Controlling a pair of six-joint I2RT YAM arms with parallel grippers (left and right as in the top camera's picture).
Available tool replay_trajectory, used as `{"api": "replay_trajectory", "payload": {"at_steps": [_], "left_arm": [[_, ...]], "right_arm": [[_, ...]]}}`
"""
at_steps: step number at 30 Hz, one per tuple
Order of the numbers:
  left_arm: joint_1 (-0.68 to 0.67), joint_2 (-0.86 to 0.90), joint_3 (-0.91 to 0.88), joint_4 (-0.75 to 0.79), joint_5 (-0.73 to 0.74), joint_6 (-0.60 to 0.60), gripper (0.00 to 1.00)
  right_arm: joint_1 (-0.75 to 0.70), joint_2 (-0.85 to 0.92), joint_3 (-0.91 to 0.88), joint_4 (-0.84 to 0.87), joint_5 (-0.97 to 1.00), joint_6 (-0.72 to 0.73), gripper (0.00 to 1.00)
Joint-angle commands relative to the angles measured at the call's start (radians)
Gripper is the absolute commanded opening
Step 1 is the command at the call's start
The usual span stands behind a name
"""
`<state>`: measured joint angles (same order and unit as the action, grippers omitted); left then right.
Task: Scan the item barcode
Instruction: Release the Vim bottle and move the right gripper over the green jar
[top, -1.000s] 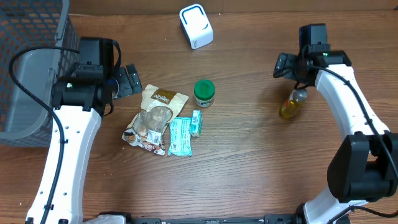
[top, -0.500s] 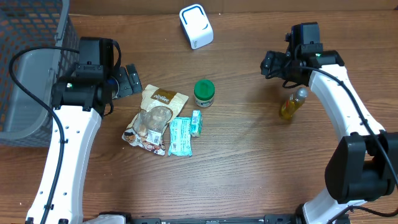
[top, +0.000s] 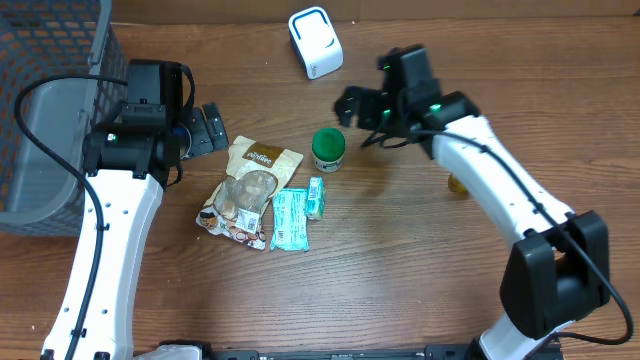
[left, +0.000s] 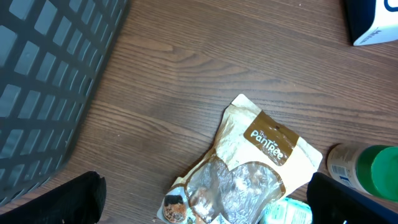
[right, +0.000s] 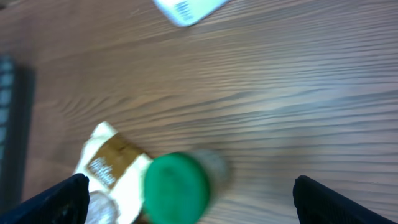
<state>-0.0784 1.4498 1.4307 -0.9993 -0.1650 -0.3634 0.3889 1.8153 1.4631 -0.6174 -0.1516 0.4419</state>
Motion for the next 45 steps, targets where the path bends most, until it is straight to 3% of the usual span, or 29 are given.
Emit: {"api": "replay_trajectory", "payload": {"at_steps": [1,7,21,32,45], "left_arm": [[0.0,-0.004,0.012,0.002,0.001,0.001,1.0],[0.0,-0.004,0.012,0.002,0.002,0.0,1.0],[0.0,-0.004,0.012,0.002,0.002,0.001,1.0],[0.0,-0.004,0.012,0.002,0.002,0.001,1.0],[0.0,-0.004,0.012,0.002,0.002,0.0,1.0]], "right_arm": [[0.068,0.008,0.011,0.006,0.088,0.066,1.0],[0.166,0.053,0.011,0.011,0.306,0.138,1.0],[0.224,0.2,0.011,0.056,0.321,0.138,0.99],[0.216,0.183,0.012,-0.003,0.335,0.138,0.54],[0.166,0.065,0.012,-0.275,0.333,0.127,0.54]]}}
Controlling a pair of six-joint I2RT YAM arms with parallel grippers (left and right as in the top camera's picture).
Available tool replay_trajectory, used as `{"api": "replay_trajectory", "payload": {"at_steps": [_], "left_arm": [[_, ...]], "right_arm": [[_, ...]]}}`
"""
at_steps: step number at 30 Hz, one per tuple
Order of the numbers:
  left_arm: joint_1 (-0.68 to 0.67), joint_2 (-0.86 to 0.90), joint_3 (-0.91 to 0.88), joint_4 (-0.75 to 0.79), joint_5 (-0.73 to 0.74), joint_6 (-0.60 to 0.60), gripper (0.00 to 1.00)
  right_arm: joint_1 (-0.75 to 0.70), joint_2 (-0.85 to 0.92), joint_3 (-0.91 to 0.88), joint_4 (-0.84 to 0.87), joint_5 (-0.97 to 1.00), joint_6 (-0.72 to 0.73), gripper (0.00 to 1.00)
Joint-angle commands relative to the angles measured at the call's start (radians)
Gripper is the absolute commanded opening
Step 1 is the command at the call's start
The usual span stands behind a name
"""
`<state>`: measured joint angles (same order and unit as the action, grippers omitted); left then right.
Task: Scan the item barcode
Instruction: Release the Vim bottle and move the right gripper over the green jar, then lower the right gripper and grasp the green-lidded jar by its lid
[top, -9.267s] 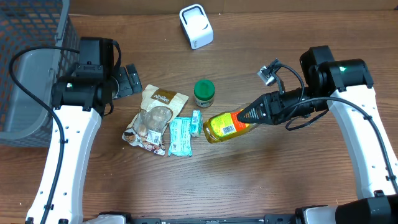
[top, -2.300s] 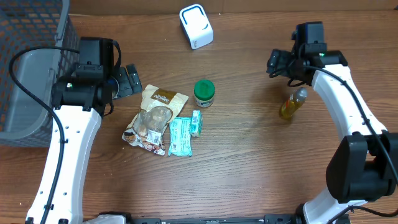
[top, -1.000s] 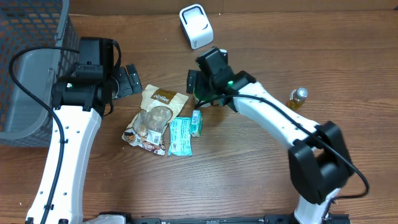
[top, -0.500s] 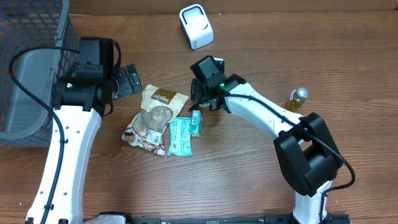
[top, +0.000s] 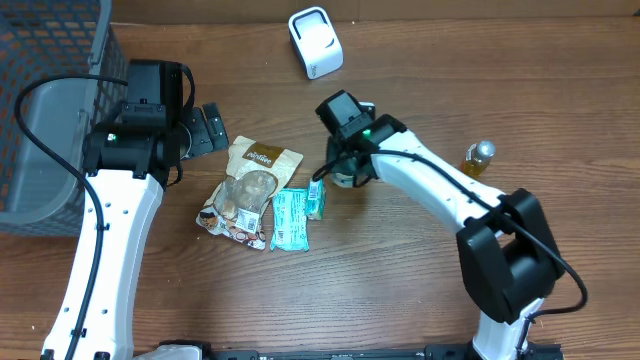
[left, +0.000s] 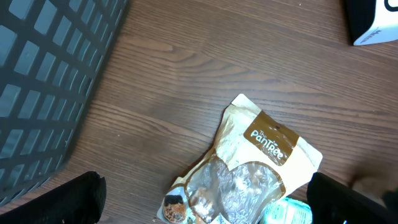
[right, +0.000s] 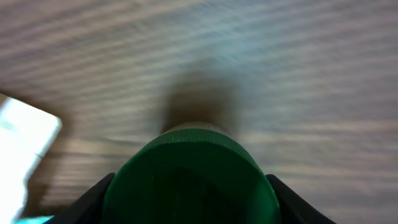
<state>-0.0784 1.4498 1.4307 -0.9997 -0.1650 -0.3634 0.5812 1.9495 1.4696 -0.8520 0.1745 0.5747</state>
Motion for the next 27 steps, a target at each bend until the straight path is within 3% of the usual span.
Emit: {"api": "replay_trajectory", "payload": {"at_steps": [1,9,10,11,12,13,27], "left_arm": [[0.0,-0.004,0.012,0.002,0.002,0.0,1.0],[0.0,-0.004,0.012,0.002,0.001,0.001,1.0],[0.0,-0.004,0.012,0.002,0.002,0.001,1.0],[0.0,-0.004,0.012,0.002,0.002,0.001,1.0],[0.0,-0.004,0.012,0.002,0.002,0.001,1.0],[0.0,-0.004,0.012,0.002,0.002,0.0,1.0],[0.0,-0.004,0.012,0.002,0.002,0.001,1.0]], "right_arm": [[-0.029,-0.069,0.005,-0.069,0.003,-0.006,0.54],[-0.033,-0.069,0.005,-0.182,-0.01,-0.006,0.55],[-0.033,-0.069,0.005,-0.183,-0.02,-0.006,0.6],[-0.033,-0.069,0.005,-0.184,-0.032,-0.006,0.72],[-0.033,-0.069,0.005,-0.185,-0.049,-0.006,0.95],[-0.033,-0.069,0.005,-0.184,-0.06,-0.006,1.0],[-0.033,-0.069,0.005,-0.203,-0.056,0.005,1.0]]}}
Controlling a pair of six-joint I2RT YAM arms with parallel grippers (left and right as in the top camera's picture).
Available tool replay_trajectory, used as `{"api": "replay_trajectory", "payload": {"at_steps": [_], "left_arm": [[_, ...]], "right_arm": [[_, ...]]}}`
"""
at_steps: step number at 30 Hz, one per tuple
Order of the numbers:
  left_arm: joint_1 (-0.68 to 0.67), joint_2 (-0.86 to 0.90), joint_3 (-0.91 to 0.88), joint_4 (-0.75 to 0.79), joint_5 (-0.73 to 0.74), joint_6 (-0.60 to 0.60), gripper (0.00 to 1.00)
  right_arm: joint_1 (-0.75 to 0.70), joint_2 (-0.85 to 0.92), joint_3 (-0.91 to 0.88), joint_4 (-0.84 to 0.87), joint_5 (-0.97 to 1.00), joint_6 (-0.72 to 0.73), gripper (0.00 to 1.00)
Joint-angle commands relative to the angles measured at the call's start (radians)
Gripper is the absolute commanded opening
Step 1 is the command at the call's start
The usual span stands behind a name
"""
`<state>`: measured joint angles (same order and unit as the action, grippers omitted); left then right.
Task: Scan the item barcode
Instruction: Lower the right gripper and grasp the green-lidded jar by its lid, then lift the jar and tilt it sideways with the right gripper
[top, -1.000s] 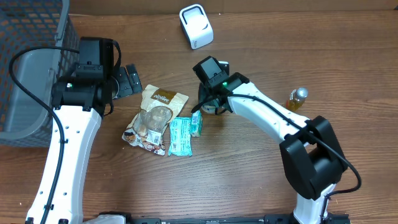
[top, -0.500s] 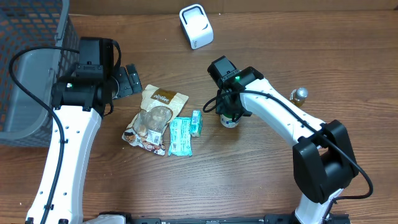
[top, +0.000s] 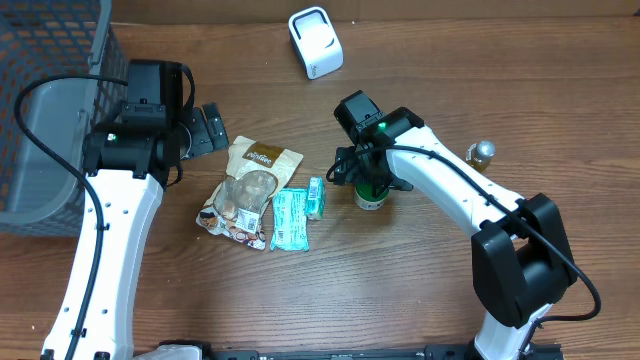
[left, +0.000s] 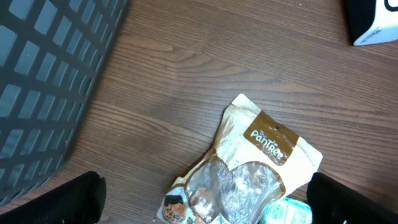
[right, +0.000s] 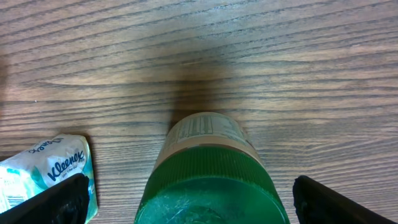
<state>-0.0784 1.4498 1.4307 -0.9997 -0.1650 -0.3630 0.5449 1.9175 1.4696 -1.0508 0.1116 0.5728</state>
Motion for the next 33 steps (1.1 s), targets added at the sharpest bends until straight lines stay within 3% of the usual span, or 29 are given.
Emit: {"api": "replay_trajectory", "payload": {"at_steps": [1,17,25,33], "left_arm": [[0.0,-0.004,0.012,0.002,0.001,0.0,1.0],[0.0,-0.004,0.012,0.002,0.002,0.0,1.0],[0.0,-0.004,0.012,0.002,0.002,0.0,1.0],[0.0,-0.004,0.012,0.002,0.002,0.0,1.0]], "right_arm": [[0.003,-0.037,0.004,-0.007,0.014,0.007,1.0],[0.002,-0.032,-0.089,0.04,0.026,0.086,0.99],[0.002,-0.029,-0.096,0.066,0.027,0.098,0.85],[0.002,-0.028,-0.096,0.087,0.03,0.117,0.89]]}}
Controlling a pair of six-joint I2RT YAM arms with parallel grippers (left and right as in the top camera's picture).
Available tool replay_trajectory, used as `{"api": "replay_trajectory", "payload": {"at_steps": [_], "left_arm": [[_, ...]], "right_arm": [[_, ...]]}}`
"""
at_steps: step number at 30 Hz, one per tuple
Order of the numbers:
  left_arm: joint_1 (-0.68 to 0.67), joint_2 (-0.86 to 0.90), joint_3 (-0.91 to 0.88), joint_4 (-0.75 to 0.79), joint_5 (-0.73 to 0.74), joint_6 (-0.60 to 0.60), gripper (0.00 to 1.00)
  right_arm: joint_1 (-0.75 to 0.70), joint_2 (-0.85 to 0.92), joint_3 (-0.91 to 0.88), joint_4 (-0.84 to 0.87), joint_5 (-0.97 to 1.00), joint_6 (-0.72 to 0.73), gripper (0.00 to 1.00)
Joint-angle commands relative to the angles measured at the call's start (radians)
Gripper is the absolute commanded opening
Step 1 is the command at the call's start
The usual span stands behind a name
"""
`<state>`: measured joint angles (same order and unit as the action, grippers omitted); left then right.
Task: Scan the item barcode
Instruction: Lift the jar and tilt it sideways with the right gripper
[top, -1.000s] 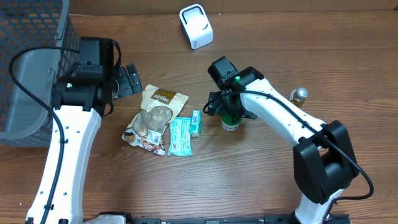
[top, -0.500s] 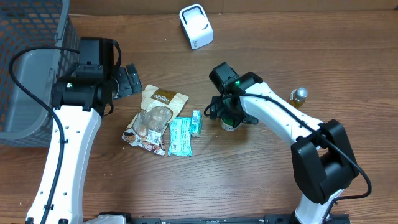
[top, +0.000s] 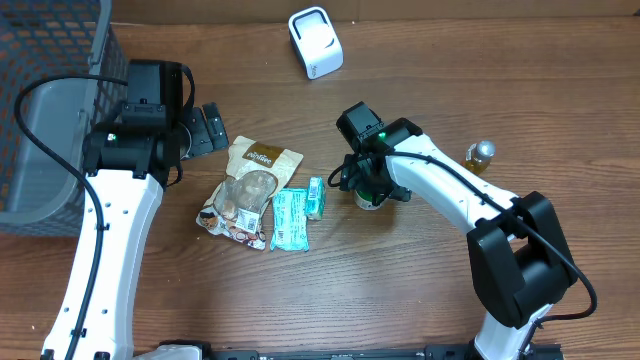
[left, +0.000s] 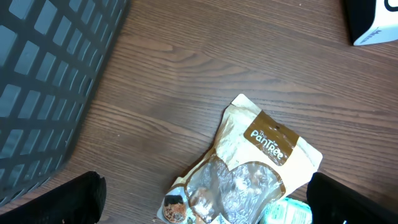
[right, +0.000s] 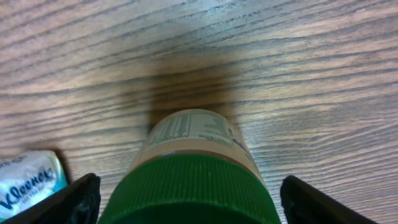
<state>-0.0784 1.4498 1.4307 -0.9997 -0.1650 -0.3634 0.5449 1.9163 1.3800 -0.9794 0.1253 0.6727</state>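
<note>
A green-capped jar (top: 369, 193) stands upright on the table, right of the tissue packs. My right gripper (top: 367, 183) is directly over it, open, its fingers (right: 79, 200) close beside the green cap (right: 194, 190) on both sides. The jar's printed label (right: 186, 129) faces up in the right wrist view. The white scanner (top: 315, 42) sits at the far edge. My left gripper (top: 207, 130) hangs open above the table by the brown snack pouch (left: 252, 163), holding nothing.
Teal tissue packs (top: 292, 218) lie beside the pouch (top: 249, 189). A small amber bottle (top: 479, 155) stands at the right. A dark mesh basket (top: 45, 95) fills the far left corner.
My right gripper has come lower over the jar and its fingers stand closer to the cap. The jar stays where it was. The left arm is unmoved.
The jar first stood by the pouch's upper right with my right gripper open beyond it. Then the gripper was clamped on the cap. Later the jar stood further right and nearer, the fingers wide apart. Now they flank the cap closely.
</note>
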Motion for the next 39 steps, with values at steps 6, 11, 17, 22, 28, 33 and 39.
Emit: {"api": "replay_trajectory", "payload": {"at_steps": [6,11,17,22,28,33,39], "left_arm": [[0.0,-0.004,0.012,0.002,0.002,0.001,1.0],[0.0,-0.004,0.012,0.002,0.002,0.001,1.0],[0.0,-0.004,0.012,0.002,0.002,0.001,1.0],[0.0,-0.004,0.012,0.002,0.002,0.001,1.0],[0.0,-0.004,0.012,0.002,0.002,0.001,1.0],[0.0,-0.004,0.012,0.002,0.002,0.001,1.0],[0.0,-0.004,0.012,0.002,0.002,0.001,1.0]], "right_arm": [[0.002,-0.027,-0.006,0.006,0.016,0.068,0.7],[0.002,-0.029,0.002,-0.021,0.007,0.068,0.5],[0.002,-0.043,0.087,-0.124,0.003,0.068,0.5],[0.002,-0.047,0.171,-0.235,-0.114,0.056,0.49],[0.003,-0.048,0.179,-0.3,-0.496,-0.092,0.46],[0.004,-0.048,0.179,-0.353,-0.671,-0.098,0.47],[0.003,-0.048,0.179,-0.425,-0.846,-0.098,0.49]]}}
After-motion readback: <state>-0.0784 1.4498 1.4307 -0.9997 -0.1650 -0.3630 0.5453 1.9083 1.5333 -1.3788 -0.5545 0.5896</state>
